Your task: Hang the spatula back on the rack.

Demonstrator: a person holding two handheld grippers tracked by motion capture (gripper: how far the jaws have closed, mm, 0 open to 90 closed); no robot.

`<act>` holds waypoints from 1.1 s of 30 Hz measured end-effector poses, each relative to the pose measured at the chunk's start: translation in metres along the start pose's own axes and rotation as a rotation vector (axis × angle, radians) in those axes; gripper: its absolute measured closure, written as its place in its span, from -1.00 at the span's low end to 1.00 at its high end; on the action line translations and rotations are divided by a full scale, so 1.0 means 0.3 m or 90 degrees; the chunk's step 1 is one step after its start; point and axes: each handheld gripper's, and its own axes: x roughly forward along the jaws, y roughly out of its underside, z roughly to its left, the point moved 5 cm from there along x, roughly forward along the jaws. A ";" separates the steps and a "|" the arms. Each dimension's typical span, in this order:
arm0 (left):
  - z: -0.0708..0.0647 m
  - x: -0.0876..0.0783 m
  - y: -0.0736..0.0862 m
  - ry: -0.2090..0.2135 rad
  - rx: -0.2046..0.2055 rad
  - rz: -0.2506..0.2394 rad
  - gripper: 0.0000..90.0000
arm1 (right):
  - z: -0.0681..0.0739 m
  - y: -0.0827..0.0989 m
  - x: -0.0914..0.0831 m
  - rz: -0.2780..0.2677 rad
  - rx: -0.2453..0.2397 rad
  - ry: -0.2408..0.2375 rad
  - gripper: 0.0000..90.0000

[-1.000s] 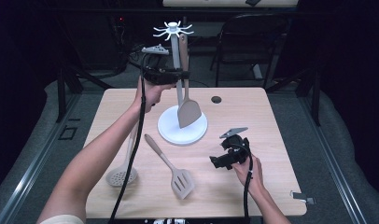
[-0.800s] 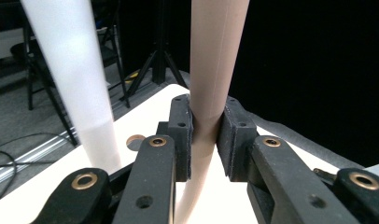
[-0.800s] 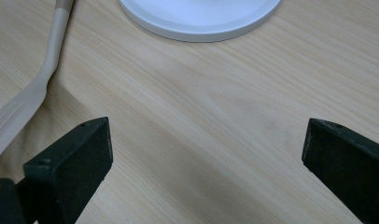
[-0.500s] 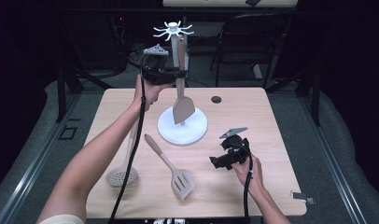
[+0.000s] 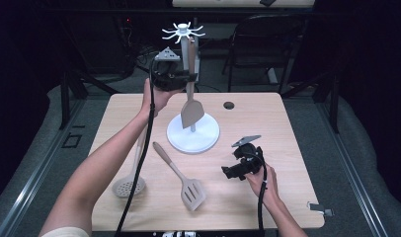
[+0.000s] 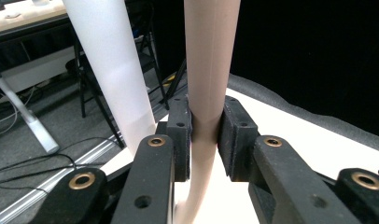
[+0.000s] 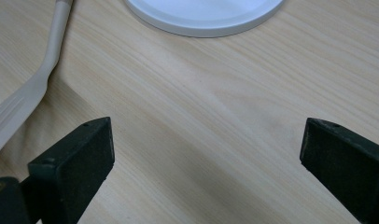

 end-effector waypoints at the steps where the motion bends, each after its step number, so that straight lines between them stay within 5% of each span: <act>1: 0.000 -0.003 0.001 0.003 0.000 -0.001 0.60 | 0.000 0.000 -0.001 -0.001 0.001 0.002 -0.94; 4: 0.005 -0.020 0.010 0.004 -0.010 0.001 0.27 | -0.005 0.002 -0.001 0.002 0.002 0.004 -0.94; 8: 0.013 -0.043 0.020 0.005 -0.015 -0.001 0.18 | -0.007 0.003 -0.001 0.006 0.001 0.005 -0.94; 19: 0.028 -0.146 0.002 -0.019 -0.004 -0.036 0.84 | -0.006 0.004 0.005 0.009 0.000 0.008 -0.94; 33: 0.001 -0.197 -0.082 -0.030 0.031 -0.054 0.99 | -0.004 0.004 0.008 0.014 -0.002 0.009 -0.94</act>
